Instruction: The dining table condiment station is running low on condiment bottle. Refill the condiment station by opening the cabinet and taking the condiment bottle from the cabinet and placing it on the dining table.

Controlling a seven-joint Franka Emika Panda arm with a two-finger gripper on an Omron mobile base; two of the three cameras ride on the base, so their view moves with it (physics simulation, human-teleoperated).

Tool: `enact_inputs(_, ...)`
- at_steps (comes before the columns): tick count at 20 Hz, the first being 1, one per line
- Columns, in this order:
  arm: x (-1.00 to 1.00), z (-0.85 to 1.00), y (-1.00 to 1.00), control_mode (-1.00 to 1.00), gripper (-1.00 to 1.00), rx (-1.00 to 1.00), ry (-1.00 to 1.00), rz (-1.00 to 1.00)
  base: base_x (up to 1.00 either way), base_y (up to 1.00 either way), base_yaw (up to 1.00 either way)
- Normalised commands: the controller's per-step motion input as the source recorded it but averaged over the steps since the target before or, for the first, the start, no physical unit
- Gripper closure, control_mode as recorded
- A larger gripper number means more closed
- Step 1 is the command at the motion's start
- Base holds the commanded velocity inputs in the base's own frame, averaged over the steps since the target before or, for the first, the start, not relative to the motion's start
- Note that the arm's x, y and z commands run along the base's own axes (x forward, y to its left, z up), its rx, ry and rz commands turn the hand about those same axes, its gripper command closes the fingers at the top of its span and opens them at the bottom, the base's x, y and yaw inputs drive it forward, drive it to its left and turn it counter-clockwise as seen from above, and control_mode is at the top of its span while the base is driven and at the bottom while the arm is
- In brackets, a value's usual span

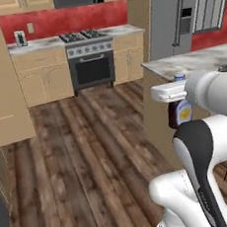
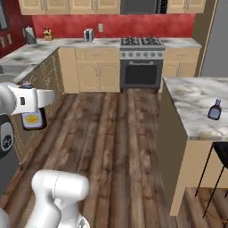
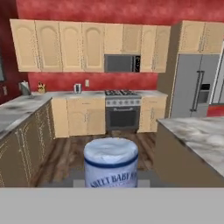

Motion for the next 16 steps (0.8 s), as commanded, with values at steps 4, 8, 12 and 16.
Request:
enact_inputs(4,0.00,0.00,0.00,1.00,1.00,0.00,0.00,0.00,0.05,-0.38,-0.77)
enact_inputs(8,0.00,0.00,0.00,1.00,1.00,0.00,0.00,0.00,0.34,-0.70,-0.58)
enact_inputs(12,0.00,0.00,0.00,1.00,1.00,0.00,0.00,0.00,0.84,-0.73,-0.36)
enact_inputs(16,0.00,0.00,0.00,1.00,1.00,0.00,0.00,0.00,0.68,-1.00,-0.09)
